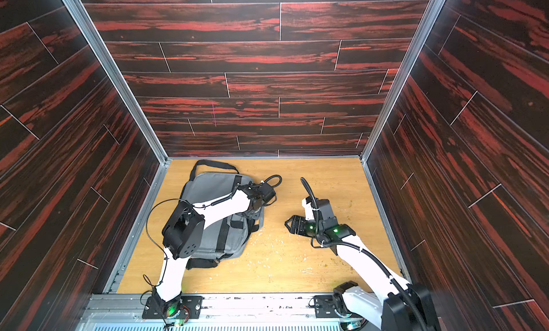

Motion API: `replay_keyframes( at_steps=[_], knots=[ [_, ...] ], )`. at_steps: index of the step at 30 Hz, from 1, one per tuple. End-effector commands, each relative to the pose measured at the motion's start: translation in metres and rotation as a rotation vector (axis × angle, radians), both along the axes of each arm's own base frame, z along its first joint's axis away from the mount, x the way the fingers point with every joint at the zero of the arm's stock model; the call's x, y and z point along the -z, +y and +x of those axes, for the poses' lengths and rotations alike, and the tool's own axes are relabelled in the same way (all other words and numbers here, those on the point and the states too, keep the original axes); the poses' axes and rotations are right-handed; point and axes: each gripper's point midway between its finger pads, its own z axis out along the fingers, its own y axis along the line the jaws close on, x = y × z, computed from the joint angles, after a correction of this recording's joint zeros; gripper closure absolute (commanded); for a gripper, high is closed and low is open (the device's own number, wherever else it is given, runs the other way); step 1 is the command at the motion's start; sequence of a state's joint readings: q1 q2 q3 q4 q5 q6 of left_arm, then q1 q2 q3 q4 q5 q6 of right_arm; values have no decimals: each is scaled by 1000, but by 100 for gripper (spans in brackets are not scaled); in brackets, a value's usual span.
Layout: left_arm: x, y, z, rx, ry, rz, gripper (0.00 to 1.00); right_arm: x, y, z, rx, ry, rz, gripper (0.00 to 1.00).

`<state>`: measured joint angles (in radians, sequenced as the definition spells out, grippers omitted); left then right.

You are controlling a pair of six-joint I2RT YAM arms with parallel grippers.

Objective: Open the zippered laptop bag and take out the laptop
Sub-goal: Open the bag flap on the zippered laptop bag.

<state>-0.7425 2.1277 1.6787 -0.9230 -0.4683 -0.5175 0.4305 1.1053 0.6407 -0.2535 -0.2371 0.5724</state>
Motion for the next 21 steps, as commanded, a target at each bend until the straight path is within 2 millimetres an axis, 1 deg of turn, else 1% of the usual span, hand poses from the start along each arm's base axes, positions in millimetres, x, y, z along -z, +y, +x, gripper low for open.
replay_keyframes(
  at_steps=[1, 5, 8, 11, 13, 15, 19, 21],
  knots=[
    [-34, 3, 4, -4, -42, -12, 100, 1, 11, 3, -10, 13, 74, 23],
    [-63, 1, 1, 8, -56, -51, 100, -3, 29, 7, -17, 38, 216, 25],
    [-88, 5, -2, 16, -91, -73, 100, -7, 43, 15, 8, 62, 343, 27],
    [-107, 12, -8, 23, -103, -82, 100, -8, 63, 24, 28, 90, 415, 29],
    [-120, 16, -11, 33, -122, -89, 100, -9, 80, 31, 38, 102, 442, 30],
    [-128, 20, -15, 32, -130, -101, 100, -8, 97, 40, 49, 119, 468, 32],
    [-137, 27, -18, 20, -137, -123, 100, -10, 134, 56, 62, 127, 525, 34],
    [-139, 29, -17, 19, -134, -127, 100, -4, 153, 60, 63, 143, 526, 35]
  ],
)
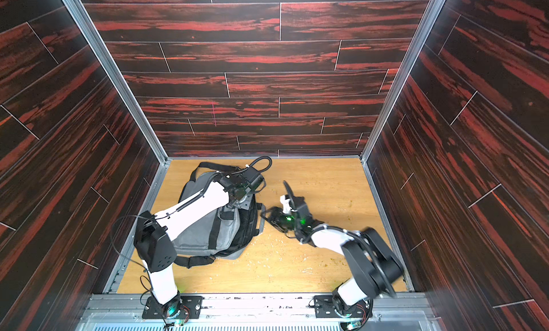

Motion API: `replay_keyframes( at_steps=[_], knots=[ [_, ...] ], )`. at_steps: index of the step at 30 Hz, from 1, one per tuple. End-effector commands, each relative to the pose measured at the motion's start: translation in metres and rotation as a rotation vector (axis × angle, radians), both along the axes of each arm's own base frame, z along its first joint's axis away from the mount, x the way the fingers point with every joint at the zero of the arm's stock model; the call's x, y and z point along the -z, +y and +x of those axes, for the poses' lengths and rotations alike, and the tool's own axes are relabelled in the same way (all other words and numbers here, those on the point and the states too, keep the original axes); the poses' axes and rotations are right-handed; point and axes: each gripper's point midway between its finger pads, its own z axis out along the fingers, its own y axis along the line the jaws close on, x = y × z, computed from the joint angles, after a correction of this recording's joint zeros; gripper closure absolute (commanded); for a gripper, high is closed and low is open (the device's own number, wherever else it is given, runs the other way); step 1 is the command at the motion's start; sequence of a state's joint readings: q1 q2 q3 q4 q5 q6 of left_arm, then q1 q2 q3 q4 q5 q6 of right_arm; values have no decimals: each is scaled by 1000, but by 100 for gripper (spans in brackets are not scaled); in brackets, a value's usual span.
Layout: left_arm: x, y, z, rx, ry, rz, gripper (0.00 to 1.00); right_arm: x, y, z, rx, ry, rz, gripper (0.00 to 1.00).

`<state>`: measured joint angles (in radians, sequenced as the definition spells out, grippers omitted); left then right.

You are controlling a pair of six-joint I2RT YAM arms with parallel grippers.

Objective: Open the zippered laptop bag and take out the laptop
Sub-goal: Open the bag flap on the zippered laptop bag, then take out the laptop from the zippered laptop bag.

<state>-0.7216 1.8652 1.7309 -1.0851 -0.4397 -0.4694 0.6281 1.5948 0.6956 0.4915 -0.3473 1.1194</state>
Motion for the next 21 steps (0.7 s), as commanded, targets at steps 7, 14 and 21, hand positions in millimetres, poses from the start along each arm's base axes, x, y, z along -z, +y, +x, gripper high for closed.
replay_keyframes(
  at_steps=[7, 14, 21],
  knots=[
    [-36, 5, 6, -11, -50, -80, 100, 5, 74, 19, 9, 31, 107, 36],
    [-44, 2, 7, 5, -49, -92, 100, 35, 104, 12, -28, 96, 111, 33],
    [-42, 0, 6, 9, -42, -98, 100, 52, 129, 13, -53, 127, 115, 33]
  ],
)
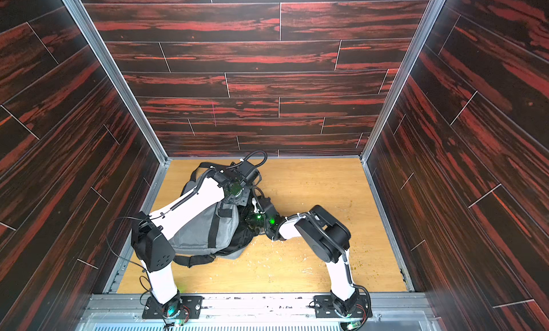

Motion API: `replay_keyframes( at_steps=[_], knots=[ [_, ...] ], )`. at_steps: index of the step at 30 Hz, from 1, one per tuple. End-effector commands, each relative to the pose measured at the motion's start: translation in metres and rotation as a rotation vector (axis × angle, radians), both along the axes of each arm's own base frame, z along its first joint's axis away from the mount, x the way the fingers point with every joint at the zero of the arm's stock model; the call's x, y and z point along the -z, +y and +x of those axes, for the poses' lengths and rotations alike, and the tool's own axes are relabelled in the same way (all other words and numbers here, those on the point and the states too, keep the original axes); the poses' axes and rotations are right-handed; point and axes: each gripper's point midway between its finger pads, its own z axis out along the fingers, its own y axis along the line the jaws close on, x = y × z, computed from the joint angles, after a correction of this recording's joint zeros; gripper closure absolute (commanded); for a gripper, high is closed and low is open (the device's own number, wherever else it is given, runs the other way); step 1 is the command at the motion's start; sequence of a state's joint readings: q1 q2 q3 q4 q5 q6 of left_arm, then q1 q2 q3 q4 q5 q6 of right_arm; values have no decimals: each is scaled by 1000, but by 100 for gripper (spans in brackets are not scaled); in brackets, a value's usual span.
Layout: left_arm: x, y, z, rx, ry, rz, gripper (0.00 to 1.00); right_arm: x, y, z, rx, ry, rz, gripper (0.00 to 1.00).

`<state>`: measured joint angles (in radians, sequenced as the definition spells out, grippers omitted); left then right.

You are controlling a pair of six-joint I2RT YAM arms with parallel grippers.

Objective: Open the zippered laptop bag and take out the laptop
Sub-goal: Take out the laptop from the zippered laptop bag.

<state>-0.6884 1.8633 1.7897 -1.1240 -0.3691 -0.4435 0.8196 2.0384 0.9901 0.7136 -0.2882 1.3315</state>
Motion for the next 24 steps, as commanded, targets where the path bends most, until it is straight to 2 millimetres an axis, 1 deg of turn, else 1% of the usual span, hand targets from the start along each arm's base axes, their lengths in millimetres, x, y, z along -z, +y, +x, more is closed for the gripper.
replay_keyframes(
  at_steps=[1, 4, 10, 13, 15, 18, 19, 21, 24],
  knots=[
    [-30, -2, 4, -2, -71, -51, 100, 10, 15, 5, 1, 20, 20, 34],
    [-32, -4, 5, 0, -76, -58, 100, 17, 26, 9, 3, 38, 7, 35],
    [-39, -5, 7, 0, -90, -68, 100, 59, 31, 5, 37, 163, -56, 37],
    [-40, -6, 8, -1, -92, -71, 100, 68, 41, 0, -6, 162, -71, 37],
    [-40, -7, 9, 1, -93, -75, 100, 67, 51, 0, -36, 157, -61, 37],
    [-38, -10, 9, 3, -84, -87, 100, 57, 68, 3, -71, 138, -15, 37],
    [-37, -12, 9, 4, -82, -94, 100, 57, 72, 5, -81, 136, -24, 37],
    [-38, -15, 10, 6, -81, -108, 100, 60, 76, 6, -79, 134, -45, 37],
    [-38, -18, 10, 9, -76, -117, 100, 55, 84, 10, -76, 127, 14, 41]
  ],
)
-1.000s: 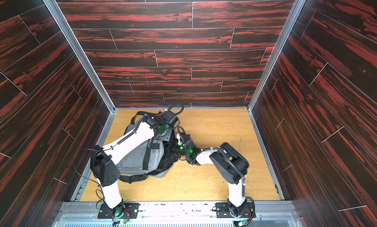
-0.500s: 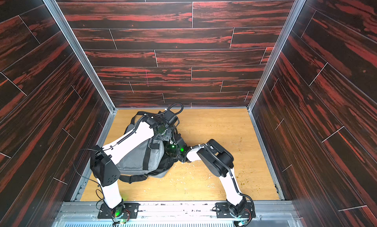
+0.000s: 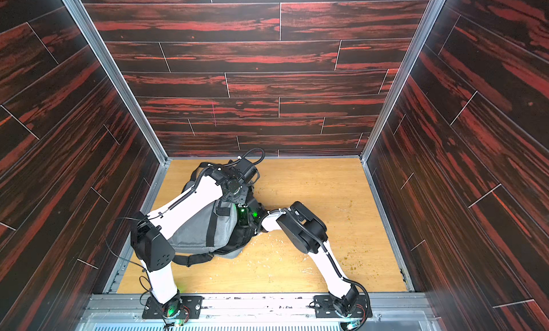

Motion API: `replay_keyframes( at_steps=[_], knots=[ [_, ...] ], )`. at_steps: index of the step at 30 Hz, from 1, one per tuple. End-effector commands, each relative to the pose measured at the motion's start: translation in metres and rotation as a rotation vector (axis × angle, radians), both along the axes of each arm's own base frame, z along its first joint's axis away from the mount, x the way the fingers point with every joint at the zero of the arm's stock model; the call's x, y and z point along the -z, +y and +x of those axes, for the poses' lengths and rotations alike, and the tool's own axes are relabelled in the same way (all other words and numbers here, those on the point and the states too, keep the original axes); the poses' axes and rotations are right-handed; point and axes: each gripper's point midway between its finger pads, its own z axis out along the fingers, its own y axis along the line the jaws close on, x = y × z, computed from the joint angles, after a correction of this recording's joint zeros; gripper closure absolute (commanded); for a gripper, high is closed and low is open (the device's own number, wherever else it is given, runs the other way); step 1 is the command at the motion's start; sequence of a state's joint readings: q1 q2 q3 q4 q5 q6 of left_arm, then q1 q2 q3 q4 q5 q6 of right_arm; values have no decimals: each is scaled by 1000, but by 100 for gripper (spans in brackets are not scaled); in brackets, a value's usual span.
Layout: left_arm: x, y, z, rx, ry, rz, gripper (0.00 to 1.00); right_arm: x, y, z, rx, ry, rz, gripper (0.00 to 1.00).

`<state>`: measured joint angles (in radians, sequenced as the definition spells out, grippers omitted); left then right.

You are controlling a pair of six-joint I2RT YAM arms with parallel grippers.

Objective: Open the zippered laptop bag and take out the laptop
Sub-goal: Take out the laptop from the zippered laptop bag.

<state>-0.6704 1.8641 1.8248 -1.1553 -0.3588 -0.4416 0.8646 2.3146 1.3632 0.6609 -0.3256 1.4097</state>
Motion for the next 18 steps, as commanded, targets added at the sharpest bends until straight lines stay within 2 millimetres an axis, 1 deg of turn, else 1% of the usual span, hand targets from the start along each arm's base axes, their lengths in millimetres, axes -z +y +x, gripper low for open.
replay_keyframes(
  at_steps=[1, 3, 4, 6, 7, 9, 12, 13, 16, 18],
  knots=[
    [-29, -24, 8, 23, -79, -109, 100, 39, 10, -13, -27, 68, -33, 43],
    [-30, -25, 8, 27, -78, -117, 100, 37, 12, -12, -26, 71, -33, 45],
    [-32, -25, 9, 28, -81, -112, 100, 39, 8, -15, -29, 81, -65, 45],
    [-37, -20, 10, 23, -97, -89, 100, 46, -6, -14, -1, 74, -143, 46],
    [-40, -17, 11, 20, -105, -79, 100, 47, -11, -13, 26, 77, -154, 46],
    [-45, -13, 12, 16, -128, -65, 100, 47, -20, -9, 101, 85, -86, 48],
    [-54, -8, 13, 7, -156, -61, 100, 33, -12, -5, 111, 96, 78, 49],
    [-57, -9, 13, 7, -158, -71, 100, 30, -7, -7, 88, 94, 83, 50],
    [-56, -13, 12, 12, -141, -96, 100, 16, 10, -14, 18, 44, 62, 50],
    [-53, -14, 11, 11, -130, -99, 100, 19, 12, -16, 13, 59, 73, 55]
  ],
)
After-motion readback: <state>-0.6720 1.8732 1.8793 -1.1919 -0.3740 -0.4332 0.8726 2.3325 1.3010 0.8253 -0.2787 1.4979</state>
